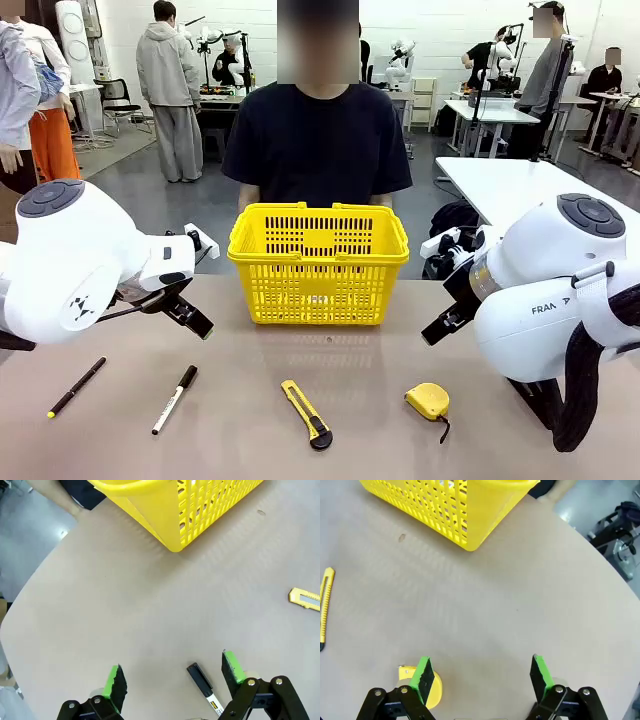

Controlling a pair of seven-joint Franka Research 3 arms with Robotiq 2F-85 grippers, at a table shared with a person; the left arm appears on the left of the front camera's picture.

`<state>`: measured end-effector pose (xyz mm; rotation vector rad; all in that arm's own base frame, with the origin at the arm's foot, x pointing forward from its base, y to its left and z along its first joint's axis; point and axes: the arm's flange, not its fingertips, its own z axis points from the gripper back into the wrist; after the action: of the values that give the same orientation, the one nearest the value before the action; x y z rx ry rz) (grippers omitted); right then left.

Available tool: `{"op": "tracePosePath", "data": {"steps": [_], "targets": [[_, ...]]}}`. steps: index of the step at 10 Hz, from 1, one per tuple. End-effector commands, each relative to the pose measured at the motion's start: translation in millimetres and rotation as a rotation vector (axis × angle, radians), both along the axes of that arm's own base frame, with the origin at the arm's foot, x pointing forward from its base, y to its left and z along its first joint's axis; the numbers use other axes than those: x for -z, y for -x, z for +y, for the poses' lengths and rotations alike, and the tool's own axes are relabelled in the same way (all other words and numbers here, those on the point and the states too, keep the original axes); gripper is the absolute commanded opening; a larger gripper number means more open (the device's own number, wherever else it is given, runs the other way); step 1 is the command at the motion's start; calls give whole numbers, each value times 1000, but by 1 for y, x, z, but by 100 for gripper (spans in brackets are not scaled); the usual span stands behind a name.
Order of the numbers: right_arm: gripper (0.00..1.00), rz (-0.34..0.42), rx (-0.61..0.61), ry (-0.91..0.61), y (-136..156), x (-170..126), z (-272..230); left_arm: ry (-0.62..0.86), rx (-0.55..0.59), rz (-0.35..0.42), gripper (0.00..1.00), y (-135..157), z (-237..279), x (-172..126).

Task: Place the items the person wants into the basket.
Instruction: Pick up the item the person points to and place it in the Market Basket.

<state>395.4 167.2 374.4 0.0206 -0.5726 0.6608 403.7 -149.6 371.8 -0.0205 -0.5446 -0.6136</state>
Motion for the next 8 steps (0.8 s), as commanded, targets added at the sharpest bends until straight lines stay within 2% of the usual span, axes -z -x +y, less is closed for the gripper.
{"op": "tracePosePath", "data": {"steps": [1, 8], "targets": [[100, 0, 0, 0, 0, 0, 0, 0, 0, 0, 100, 0, 0, 0], [100, 0, 0, 0, 0, 0, 0, 0, 0, 0, 100, 0, 0, 0]]}}
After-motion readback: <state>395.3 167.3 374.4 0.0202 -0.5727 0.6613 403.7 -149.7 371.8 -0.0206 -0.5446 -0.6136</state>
